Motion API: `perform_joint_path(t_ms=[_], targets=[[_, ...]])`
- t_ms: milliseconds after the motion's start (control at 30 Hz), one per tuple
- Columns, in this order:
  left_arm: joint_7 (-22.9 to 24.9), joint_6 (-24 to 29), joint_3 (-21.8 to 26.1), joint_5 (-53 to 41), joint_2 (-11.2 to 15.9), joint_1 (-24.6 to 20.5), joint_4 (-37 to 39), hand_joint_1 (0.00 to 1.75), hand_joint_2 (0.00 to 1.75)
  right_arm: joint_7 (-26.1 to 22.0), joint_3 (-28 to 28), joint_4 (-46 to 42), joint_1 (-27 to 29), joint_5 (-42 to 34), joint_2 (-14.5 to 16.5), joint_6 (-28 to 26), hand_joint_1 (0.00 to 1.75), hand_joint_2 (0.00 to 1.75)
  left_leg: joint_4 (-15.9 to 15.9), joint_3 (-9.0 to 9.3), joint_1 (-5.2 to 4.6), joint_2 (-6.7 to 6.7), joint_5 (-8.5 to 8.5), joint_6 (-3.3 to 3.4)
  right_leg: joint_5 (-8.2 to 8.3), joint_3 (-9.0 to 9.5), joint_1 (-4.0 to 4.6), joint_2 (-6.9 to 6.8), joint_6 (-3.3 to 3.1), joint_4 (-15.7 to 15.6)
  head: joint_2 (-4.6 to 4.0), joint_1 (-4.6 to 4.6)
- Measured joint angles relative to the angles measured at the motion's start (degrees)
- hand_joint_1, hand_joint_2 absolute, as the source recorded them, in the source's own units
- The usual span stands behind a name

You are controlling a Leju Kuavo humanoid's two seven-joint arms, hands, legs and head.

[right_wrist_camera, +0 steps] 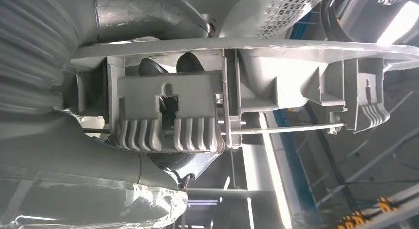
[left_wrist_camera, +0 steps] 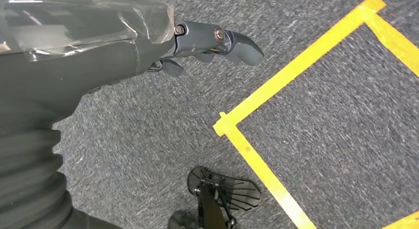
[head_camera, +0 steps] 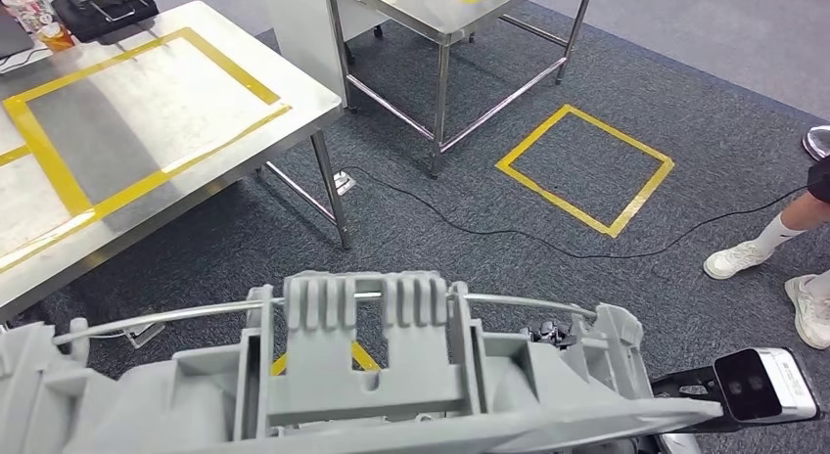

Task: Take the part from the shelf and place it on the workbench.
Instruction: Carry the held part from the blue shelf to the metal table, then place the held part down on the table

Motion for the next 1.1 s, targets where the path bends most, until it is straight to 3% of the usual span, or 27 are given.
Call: perform_joint_path(t_ms=[33,67,133,167,233,300,333,400,467,500,567,600,633,700,767,833,900,967,1033,1067,1100], targets=[[0.0,0.0,0.0,0.0,0.0,0.0,0.0,0.00,1.75,0.0,0.0,0.0,0.0,0.1,0.0,0.0,1.75,1.75,0.0,-0.01,0.02,-0.58,0.00,-0.02,-0.33,-0.95,-0.15,0.04,0.36,1.8,0.00,-0.01],[0.0,-0.1,0.0,0.0,0.0,0.0,0.0,0.00,1.75,0.0,0.0,0.0,0.0,0.2,-0.1,0.0,1.75,1.75,0.1,0.00,0.06,-1.19,-0.01,-0.07,0.34,-0.72,-0.31,0.08,0.90,1.0,0.00,-0.01],[0.0,-0.1,0.0,0.0,-0.1,0.1,0.0,0.00,1.75,0.0,0.0,0.0,-0.1,0.2,-0.1,0.0,1.75,1.75,0.4,-0.02,0.22,-2.50,-0.13,-0.40,3.52,2.72,-0.78,0.97,2.08,-6.4,0.00,0.01],[-0.1,-0.1,0.0,0.0,-0.1,0.1,0.0,0.00,1.75,0.0,0.0,0.0,-0.2,0.2,-0.1,0.0,1.75,1.75,0.8,-0.20,0.19,-3.13,-0.31,-0.73,4.97,4.59,-0.89,1.73,2.28,-10.3,0.00,0.02],[-0.2,-0.1,0.0,0.0,-0.1,0.1,0.0,0.00,1.75,0.0,0.0,0.0,-0.4,0.3,-0.1,0.0,1.75,1.75,1.4,-0.67,0.14,-4.03,-0.61,-1.48,6.36,6.59,-0.87,2.63,1.75,-14.4,0.00,-0.02],[-0.2,-0.1,0.0,0.1,-0.1,0.3,0.0,0.00,1.75,0.0,0.0,0.0,-0.5,0.3,-0.1,0.0,1.75,1.75,1.5,-1.01,0.29,-4.56,-0.63,-2.11,6.56,6.68,-0.73,1.88,0.82,-14.5,0.00,-0.06],[-0.2,-0.1,0.0,0.1,-0.1,0.4,0.0,0.00,1.75,0.0,0.1,0.0,-0.6,0.3,0.0,0.0,1.75,1.75,1.8,-1.15,0.36,-4.20,-0.78,-2.38,6.67,6.71,-0.80,1.54,0.51,-14.6,0.00,-0.04],[-0.2,-0.1,0.0,0.1,0.0,0.5,0.0,0.00,1.75,0.0,0.1,0.0,-0.8,0.3,0.1,0.0,1.75,1.75,4.8,-2.54,0.45,-1.97,-2.71,-2.99,6.71,6.83,-1.02,0.64,-0.09,-14.7,0.00,-0.38],[-0.3,-0.1,0.0,0.1,0.1,0.5,0.0,0.00,1.75,0.0,0.1,0.0,-0.9,0.3,0.1,0.0,1.75,1.75,11.9,-5.96,0.71,0.37,-6.35,-3.55,6.56,6.88,-0.86,-0.32,-0.42,-14.7,0.00,-0.77],[-0.3,-0.1,0.0,0.1,0.1,0.5,0.0,0.00,1.75,0.0,0.1,0.0,-0.9,0.3,0.1,0.0,1.75,1.75,15.6,-7.77,0.88,0.82,-7.77,-3.75,6.51,6.88,-0.79,-0.88,-0.47,-14.7,0.00,-0.78],[-0.3,-0.2,0.0,0.1,0.1,0.5,0.0,0.00,1.75,0.0,0.1,0.0,-0.9,0.3,0.1,0.0,1.75,1.75,18.1,-9.15,1.07,1.16,-7.78,-3.93,6.36,6.93,-0.75,-2.06,-0.52,-14.7,0.00,-0.79],[-0.3,-0.2,0.0,0.1,0.0,0.6,0.0,0.00,1.75,0.0,0.1,0.0,-0.9,0.3,0.1,0.0,1.75,1.75,15.7,-8.01,1.09,1.43,-6.22,-3.90,6.26,7.03,-0.75,-2.65,-0.48,-14.7,0.00,-0.79],[-0.3,-0.2,0.0,0.1,0.1,0.6,0.0,0.00,1.75,0.0,0.1,0.0,-0.9,0.3,0.1,0.0,1.75,1.75,11.4,-5.83,1.06,2.13,-4.16,-3.77,6.14,7.18,-0.74,-3.20,-0.39,-14.7,0.00,-0.79],[-0.3,-0.2,0.0,0.1,0.2,0.5,0.0,0.00,1.75,0.0,0.1,0.0,-0.9,0.3,0.1,0.0,1.75,1.75,3.9,-1.93,0.66,3.90,-1.60,-3.26,5.91,7.54,-0.56,-4.20,-0.04,-14.8,0.00,-0.75],[-0.3,-0.2,0.0,0.1,0.2,0.4,0.0,0.00,1.75,0.0,0.1,0.0,-1.0,0.3,0.1,0.0,1.75,1.75,1.9,-1.11,0.18,4.39,-1.49,-2.58,5.76,7.76,-0.38,-5.08,0.52,-15.0,0.00,-0.76],[-0.3,-0.2,0.0,0.1,0.3,0.5,0.0,0.00,1.75,0.0,0.1,0.0,-1.1,0.3,0.2,0.0,1.75,1.75,1.4,-1.02,0.21,3.31,-1.21,-1.79,5.59,7.92,-0.40,-5.75,1.22,-15.2,0.00,-0.81],[-0.3,-0.2,0.0,0.1,0.3,0.6,0.0,0.00,1.75,0.0,0.1,0.0,-1.2,0.3,0.2,0.0,1.75,1.75,0.7,-0.39,0.51,2.09,-0.67,-1.01,4.47,7.21,-0.52,-3.93,1.48,-13.3,0.00,-0.67],[-0.3,-0.3,0.0,0.1,0.3,0.6,0.0,0.00,1.75,-0.1,0.1,0.0,-1.2,0.3,0.1,0.0,1.75,1.75,0.4,-0.06,0.58,0.85,-0.39,-0.60,1.61,4.06,-0.60,-1.02,1.11,-6.7,0.00,-0.37],[-0.3,-0.4,0.0,0.1,0.3,0.6,0.0,0.00,1.75,-0.1,0.1,0.1,-1.1,0.3,0.0,0.0,1.75,1.75,0.4,-0.08,0.43,-0.69,-0.40,-0.48,-0.64,0.12,-0.57,-0.05,1.04,0.6,0.00,-0.23],[-0.3,-0.4,0.0,0.1,0.3,0.6,0.0,0.00,1.75,-0.2,0.1,0.1,-1.1,0.3,-0.1,0.1,1.75,1.75,0.4,-0.04,0.36,-1.56,-0.41,-0.45,-0.52,-0.72,-0.56,0.08,1.28,1.7,0.00,-0.24],[-0.3,-0.4,0.0,0.1,0.3,0.6,0.0,0.00,1.75,-0.2,0.1,0.2,-1.1,0.3,-0.1,0.1,1.75,1.75,0.4,0.04,0.34,-2.45,-0.43,-0.46,0.60,-0.32,-0.56,0.20,1.66,0.2,0.00,-0.24]])
